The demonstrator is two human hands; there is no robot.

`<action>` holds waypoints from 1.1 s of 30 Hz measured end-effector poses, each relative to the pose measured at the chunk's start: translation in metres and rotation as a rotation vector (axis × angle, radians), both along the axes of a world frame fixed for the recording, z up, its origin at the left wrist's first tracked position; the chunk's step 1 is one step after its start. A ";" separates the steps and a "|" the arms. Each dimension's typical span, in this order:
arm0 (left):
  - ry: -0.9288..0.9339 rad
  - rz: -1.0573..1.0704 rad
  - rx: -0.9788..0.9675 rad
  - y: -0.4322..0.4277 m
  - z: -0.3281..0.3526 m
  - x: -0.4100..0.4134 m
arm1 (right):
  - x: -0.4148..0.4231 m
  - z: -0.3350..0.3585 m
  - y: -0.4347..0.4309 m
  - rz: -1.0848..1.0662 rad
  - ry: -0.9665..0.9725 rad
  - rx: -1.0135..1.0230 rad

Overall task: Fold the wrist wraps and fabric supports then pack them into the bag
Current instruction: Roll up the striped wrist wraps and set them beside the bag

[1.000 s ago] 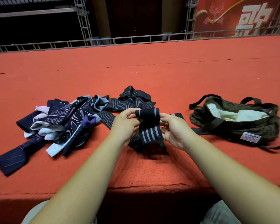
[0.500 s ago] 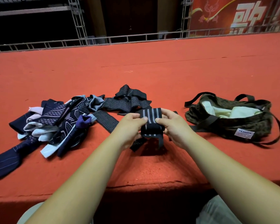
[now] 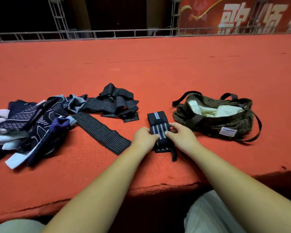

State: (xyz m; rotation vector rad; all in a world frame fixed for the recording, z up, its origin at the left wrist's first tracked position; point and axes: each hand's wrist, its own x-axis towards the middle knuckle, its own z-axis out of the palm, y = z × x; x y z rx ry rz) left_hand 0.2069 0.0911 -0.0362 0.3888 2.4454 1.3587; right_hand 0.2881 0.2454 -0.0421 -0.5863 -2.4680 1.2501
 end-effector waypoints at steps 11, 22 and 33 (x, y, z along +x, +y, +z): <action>0.085 0.078 -0.158 0.008 -0.011 -0.007 | -0.016 -0.024 0.000 -0.204 0.094 0.073; 0.101 -0.092 -0.032 -0.032 0.003 -0.007 | -0.013 -0.006 -0.008 -0.286 0.157 0.138; 0.571 -0.319 -0.453 -0.136 -0.015 -0.040 | -0.054 0.014 -0.116 0.177 0.201 0.275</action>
